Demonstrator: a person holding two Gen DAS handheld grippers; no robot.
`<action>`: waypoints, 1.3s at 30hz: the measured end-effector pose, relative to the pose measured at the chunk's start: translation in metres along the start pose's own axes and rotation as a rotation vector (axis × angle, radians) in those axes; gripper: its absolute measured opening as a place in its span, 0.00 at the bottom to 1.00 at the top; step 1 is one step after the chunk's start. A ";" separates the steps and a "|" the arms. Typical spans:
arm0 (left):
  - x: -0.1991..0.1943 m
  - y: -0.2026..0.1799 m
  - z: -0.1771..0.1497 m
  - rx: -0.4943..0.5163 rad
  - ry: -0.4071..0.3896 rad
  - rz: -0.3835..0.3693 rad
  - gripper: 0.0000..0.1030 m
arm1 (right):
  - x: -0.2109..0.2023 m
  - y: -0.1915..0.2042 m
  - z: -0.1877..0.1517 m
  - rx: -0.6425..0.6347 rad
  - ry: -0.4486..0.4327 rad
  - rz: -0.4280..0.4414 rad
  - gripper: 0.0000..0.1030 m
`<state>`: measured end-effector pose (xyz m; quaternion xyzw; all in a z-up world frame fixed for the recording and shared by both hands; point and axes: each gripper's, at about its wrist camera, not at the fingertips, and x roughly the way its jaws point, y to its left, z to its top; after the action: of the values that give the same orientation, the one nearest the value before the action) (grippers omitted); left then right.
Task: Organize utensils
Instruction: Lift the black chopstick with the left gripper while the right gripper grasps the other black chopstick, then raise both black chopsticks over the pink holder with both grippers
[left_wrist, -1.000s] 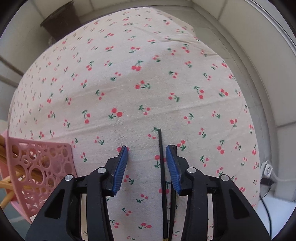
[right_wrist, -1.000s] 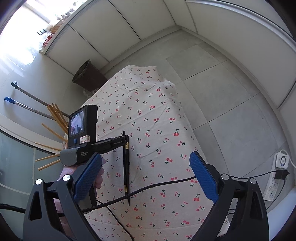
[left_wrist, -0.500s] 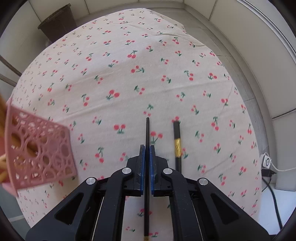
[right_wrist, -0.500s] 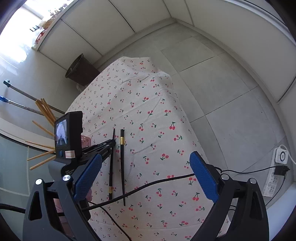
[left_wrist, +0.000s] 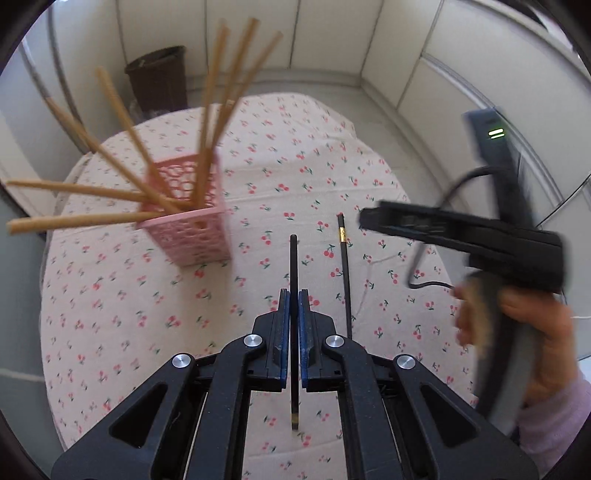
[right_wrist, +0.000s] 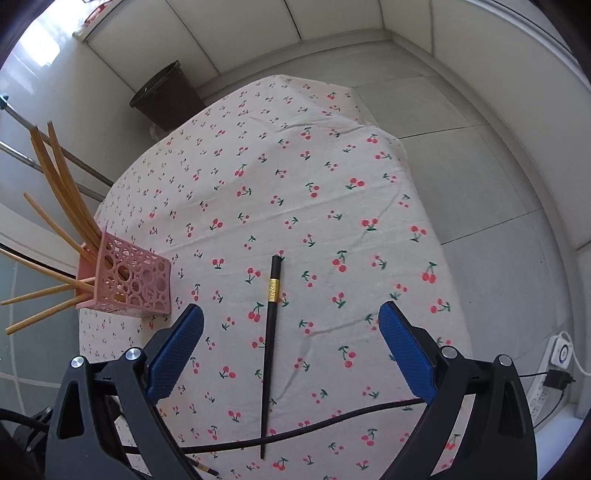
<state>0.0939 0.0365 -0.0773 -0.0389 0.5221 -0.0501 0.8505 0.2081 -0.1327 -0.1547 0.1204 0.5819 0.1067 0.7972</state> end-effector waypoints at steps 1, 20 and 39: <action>-0.011 0.005 -0.003 -0.010 -0.026 -0.007 0.04 | 0.006 0.004 0.000 -0.004 0.003 -0.014 0.90; -0.057 0.036 -0.014 -0.024 -0.156 -0.026 0.04 | 0.032 0.036 -0.013 -0.126 -0.085 -0.113 0.07; -0.117 0.033 -0.004 -0.034 -0.315 -0.039 0.04 | -0.179 0.049 -0.031 -0.196 -0.493 0.116 0.07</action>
<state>0.0387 0.0841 0.0206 -0.0708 0.3823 -0.0512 0.9199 0.1231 -0.1393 0.0129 0.0984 0.3495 0.1756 0.9151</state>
